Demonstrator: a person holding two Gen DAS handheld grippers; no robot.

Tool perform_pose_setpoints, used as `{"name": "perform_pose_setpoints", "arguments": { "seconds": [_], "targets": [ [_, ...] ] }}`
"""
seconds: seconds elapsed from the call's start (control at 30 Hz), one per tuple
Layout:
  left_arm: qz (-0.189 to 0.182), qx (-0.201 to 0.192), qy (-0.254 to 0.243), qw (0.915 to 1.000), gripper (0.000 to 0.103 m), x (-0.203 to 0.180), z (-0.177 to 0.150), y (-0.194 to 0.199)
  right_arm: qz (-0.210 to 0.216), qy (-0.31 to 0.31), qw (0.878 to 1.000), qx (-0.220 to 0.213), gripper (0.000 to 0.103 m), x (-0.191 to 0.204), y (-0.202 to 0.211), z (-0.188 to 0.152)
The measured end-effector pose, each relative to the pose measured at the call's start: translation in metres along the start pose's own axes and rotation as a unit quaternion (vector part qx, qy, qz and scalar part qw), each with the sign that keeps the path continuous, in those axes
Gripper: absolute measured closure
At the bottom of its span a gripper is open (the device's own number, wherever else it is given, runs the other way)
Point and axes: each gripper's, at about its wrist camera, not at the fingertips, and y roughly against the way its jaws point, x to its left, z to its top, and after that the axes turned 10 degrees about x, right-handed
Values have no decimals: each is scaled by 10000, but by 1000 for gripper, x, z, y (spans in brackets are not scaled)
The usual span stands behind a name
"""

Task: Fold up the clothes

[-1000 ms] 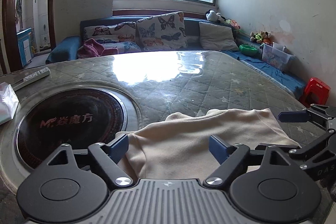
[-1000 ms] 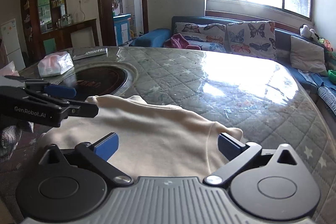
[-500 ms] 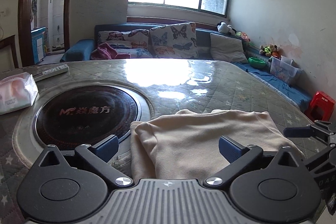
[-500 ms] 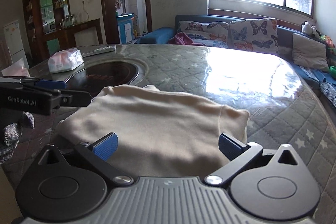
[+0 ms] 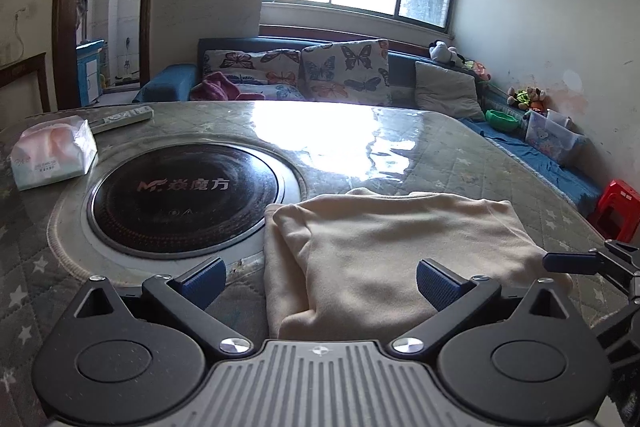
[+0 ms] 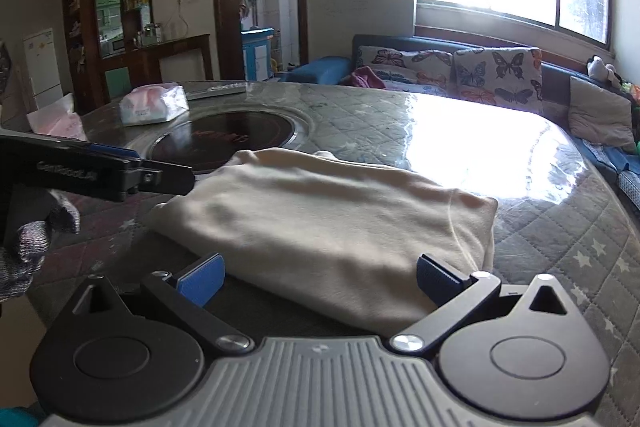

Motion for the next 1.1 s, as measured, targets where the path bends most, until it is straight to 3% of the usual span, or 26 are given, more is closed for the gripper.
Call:
{"name": "perform_pose_setpoints", "arguments": {
  "seconds": [0.6, 1.1],
  "targets": [
    [86, 251, -120, 9996, 0, -15, -9, 6, 84, 425, 9991, 8, 0, 24, 7, -12],
    [176, 358, 330, 9987, 0, 16, 5, -6, 277, 1046, 9941, 102, 5, 45, -7, 9]
  ]
}}
